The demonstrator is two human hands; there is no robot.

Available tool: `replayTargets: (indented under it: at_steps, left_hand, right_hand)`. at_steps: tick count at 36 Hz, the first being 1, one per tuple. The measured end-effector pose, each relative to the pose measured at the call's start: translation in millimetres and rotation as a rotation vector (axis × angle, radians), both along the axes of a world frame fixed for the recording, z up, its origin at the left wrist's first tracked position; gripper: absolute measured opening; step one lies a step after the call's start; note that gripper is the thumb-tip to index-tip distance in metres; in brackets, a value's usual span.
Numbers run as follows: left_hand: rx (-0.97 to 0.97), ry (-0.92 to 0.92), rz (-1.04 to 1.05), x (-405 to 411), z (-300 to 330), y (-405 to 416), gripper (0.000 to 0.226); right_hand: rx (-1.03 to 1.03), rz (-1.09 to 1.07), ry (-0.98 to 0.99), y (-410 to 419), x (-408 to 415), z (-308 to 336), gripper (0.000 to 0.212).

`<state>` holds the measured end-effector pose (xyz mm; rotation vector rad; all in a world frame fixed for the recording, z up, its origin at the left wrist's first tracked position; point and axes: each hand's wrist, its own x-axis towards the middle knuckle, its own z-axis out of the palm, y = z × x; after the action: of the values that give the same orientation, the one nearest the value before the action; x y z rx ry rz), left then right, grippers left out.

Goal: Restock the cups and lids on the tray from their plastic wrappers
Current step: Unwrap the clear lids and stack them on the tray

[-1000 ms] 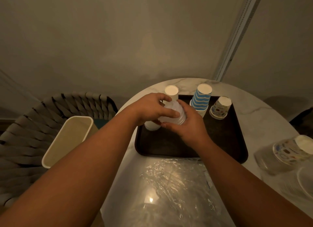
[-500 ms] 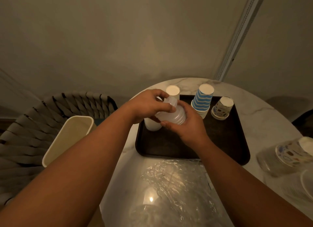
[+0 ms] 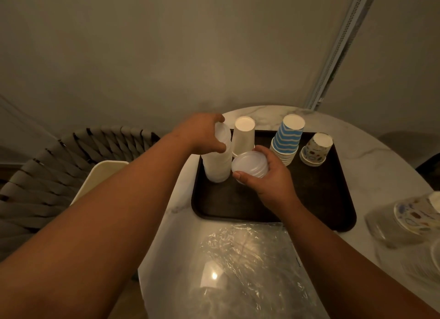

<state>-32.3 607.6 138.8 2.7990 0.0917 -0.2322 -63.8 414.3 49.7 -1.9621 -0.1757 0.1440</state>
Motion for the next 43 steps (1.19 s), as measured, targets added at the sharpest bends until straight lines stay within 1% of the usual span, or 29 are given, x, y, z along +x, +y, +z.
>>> replayTargets:
  at_steps: [4,15,21,26,30,34,40,43]
  left_hand:
    - [0.046,0.048,-0.027,2.5,-7.9,-2.4,0.082]
    - [0.071,0.080,-0.036,3.1,-9.6,-5.4,0.084]
    - [0.058,0.119,-0.043,1.4,-11.2,-6.4,0.093]
    - [0.067,0.128,-0.044,1.7,-14.4,-6.4,0.086]
    - [0.079,0.136,-0.050,3.0,-15.1,-6.5,0.091]
    - [0.055,0.139,-0.034,3.2,-15.9,-7.4,0.100]
    - [0.009,0.132,-0.008,3.8,-20.9,-11.1,0.093]
    - [0.008,0.130,-0.010,4.6,-21.9,-11.5,0.097]
  right_hand:
    - [-0.013,-0.007,0.006,-2.2,0.2,-1.4,0.086]
    - [-0.027,-0.017,0.016,-6.1,0.3,-1.4,0.086]
    - [-0.028,-0.016,0.016,-6.7,-0.2,-0.7,0.085]
    - [-0.029,-0.014,0.025,-7.5,-1.8,1.0,0.085]
    - [-0.019,-0.017,0.029,-7.8,-2.8,2.1,0.085]
    - [-0.022,-0.015,0.031,-7.2,-3.1,2.3,0.085]
    - [-0.030,-0.010,0.037,-8.4,-2.4,1.6,0.087]
    - [-0.045,0.012,0.064,-9.7,0.7,0.4,0.087]
